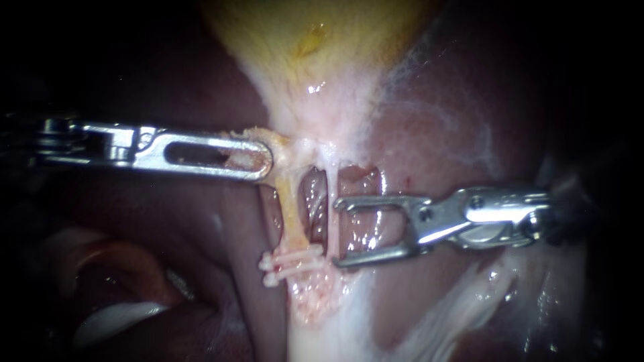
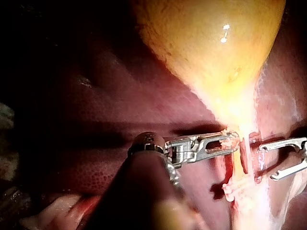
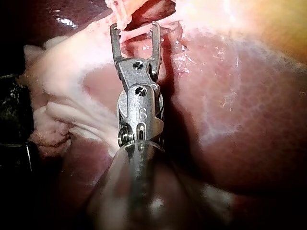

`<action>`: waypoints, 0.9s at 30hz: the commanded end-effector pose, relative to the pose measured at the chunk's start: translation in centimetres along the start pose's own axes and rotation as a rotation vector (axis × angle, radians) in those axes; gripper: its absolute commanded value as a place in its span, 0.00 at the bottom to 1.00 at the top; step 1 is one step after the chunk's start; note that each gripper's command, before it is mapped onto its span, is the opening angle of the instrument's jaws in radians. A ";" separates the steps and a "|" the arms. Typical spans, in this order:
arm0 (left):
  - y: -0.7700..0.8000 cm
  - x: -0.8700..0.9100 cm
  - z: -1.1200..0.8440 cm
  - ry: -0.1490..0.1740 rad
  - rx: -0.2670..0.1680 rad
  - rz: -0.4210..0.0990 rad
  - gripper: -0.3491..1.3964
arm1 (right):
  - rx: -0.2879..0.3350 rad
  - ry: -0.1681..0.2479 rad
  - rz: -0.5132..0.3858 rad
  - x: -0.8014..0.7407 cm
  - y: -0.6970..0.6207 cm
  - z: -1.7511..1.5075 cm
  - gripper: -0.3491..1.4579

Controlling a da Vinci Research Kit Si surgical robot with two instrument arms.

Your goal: Going back second clip left tube

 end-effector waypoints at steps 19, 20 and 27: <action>0.20 0.05 0.23 -0.004 0.002 0.010 0.00 | -0.009 -0.001 -0.023 0.21 0.04 -0.48 0.47; 0.22 0.06 0.26 -0.003 0.003 0.011 0.00 | -0.009 -0.001 -0.023 0.22 0.04 -0.49 0.47; 0.42 0.09 0.56 0.015 -0.006 0.022 0.00 | -0.008 -0.001 -0.023 0.22 0.02 -0.49 0.47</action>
